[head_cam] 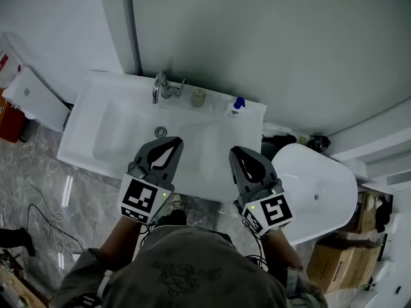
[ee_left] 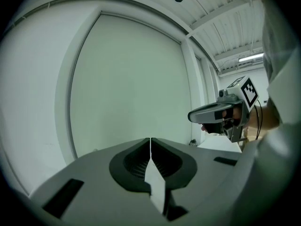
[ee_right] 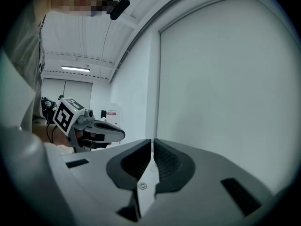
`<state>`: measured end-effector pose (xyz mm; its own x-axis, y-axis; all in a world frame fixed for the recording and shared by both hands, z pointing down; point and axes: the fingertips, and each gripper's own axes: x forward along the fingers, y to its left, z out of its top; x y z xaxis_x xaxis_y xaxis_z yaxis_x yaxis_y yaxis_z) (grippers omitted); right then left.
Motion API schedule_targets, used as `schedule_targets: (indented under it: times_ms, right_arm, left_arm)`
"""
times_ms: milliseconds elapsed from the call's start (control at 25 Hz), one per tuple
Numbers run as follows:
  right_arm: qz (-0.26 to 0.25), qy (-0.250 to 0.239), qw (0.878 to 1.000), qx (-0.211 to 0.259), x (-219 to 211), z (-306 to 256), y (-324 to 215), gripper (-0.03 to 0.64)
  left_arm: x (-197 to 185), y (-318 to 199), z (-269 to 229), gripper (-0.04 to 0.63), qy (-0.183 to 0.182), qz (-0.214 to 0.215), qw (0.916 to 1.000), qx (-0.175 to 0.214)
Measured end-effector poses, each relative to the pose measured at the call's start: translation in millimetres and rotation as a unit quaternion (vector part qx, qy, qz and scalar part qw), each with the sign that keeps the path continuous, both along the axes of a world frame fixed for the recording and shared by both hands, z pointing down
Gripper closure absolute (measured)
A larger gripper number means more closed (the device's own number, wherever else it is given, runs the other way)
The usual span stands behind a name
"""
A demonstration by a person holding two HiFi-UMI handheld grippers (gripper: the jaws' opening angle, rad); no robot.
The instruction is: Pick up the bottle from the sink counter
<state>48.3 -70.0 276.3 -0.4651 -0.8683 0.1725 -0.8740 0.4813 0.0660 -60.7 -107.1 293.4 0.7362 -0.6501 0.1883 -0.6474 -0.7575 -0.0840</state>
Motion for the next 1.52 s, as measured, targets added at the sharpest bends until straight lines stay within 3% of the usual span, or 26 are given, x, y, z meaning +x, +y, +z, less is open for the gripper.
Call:
schedule_targets:
  times_ms: [440,600,880,1040,1280,1520]
  right_arm:
    - [0.037,-0.007,0.999,-0.015,-1,11,-66,0.581]
    - [0.034,-0.01,0.999,-0.019,2,16,-86,0.581]
    - [0.026,-0.026,0.999,-0.027,12,27,-124,0.581]
    - [0.018,-0.028,0.999,-0.036,18,38,-145,0.581]
    - [0.001,-0.02,0.999,-0.04,19,47,-179,0.581]
    - [-0.003,-0.027,0.998,-0.049,23,67,-215,0.581]
  left_arm:
    - [-11,-67,5,0.575,0.006,-0.014,0.9996,0.024]
    - [-1,-78,20,0.575,-0.005,0.004,0.9999,0.015]
    - [21,-104,39,0.574,-0.016,-0.015,0.9997,0.012]
    - [42,-116,50,0.567,-0.022,0.002,0.9997,0.007]
    - [63,-154,71,0.343,-0.022,-0.011,0.9997,-0.008]
    - [87,-194,114,0.265,-0.06,-0.014,0.9981,-0.006]
